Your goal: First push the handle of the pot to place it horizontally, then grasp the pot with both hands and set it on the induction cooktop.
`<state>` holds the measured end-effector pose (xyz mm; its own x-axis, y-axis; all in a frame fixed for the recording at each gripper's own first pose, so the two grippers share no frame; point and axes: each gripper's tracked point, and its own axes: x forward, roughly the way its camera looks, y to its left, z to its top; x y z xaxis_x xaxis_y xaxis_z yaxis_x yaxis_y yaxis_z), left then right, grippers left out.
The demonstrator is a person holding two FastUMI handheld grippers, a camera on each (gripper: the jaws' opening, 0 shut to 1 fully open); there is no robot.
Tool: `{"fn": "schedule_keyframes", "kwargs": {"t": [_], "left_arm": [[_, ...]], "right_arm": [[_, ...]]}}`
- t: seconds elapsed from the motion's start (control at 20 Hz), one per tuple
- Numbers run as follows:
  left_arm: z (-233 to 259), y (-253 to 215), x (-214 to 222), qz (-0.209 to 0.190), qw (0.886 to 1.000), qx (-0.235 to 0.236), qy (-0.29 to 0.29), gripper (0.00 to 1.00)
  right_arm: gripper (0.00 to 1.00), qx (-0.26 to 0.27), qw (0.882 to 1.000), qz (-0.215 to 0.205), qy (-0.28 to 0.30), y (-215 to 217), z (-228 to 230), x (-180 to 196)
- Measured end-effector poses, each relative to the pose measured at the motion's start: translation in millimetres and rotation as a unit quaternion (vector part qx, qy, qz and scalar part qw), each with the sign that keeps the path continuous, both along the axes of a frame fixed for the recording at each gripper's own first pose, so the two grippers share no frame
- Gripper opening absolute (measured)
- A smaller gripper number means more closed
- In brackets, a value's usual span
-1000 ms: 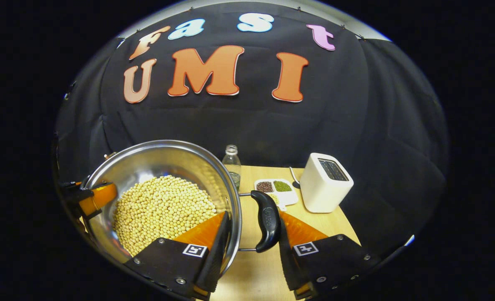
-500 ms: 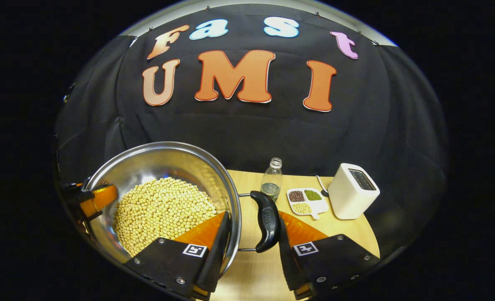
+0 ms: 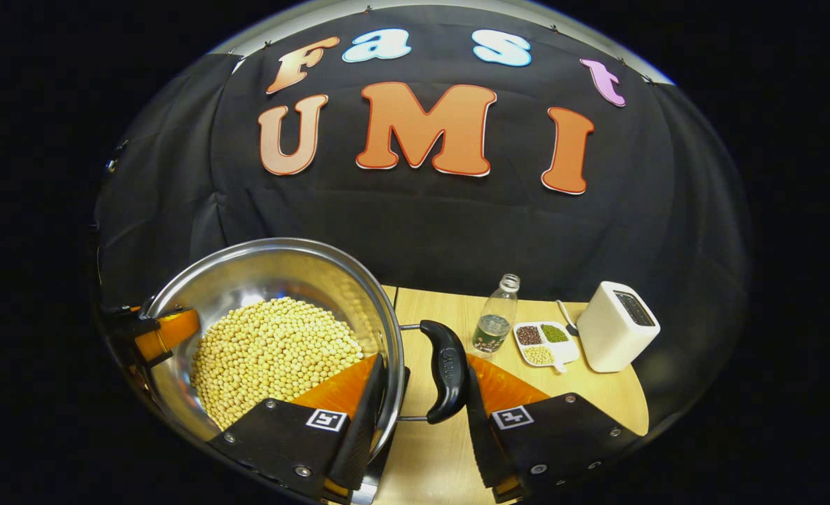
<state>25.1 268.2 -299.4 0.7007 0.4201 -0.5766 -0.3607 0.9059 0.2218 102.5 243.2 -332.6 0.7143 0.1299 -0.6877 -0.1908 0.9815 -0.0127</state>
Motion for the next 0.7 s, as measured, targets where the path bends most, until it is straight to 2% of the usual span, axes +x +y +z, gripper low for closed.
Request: {"fn": "schedule_keyframes", "kwargs": {"t": [0.3, 0.4, 0.6, 0.7], "left_arm": [[-14.1, 7.0, -4.9, 0.005, 1.000, -0.006, 0.013, 0.78], [-21.5, 6.7, -4.4, 0.005, 1.000, -0.009, 0.018, 0.75], [-40.2, 6.7, -4.1, 0.005, 0.999, -0.016, 0.029, 0.78], [-50.4, 7.3, -4.8, 0.007, 0.999, -0.021, 0.036, 0.76]], "right_arm": [[0.61, 0.002, 1.000, 0.002, 0.013, 9.5, -22.4, -0.5], [0.61, 0.002, 1.000, 0.001, 0.015, 8.4, -30.1, -0.7], [0.61, -0.001, 1.000, -0.001, 0.025, 6.2, -47.4, -0.9], [0.61, -0.002, 1.000, 0.000, 0.031, 4.7, -58.5, -2.0]]}}
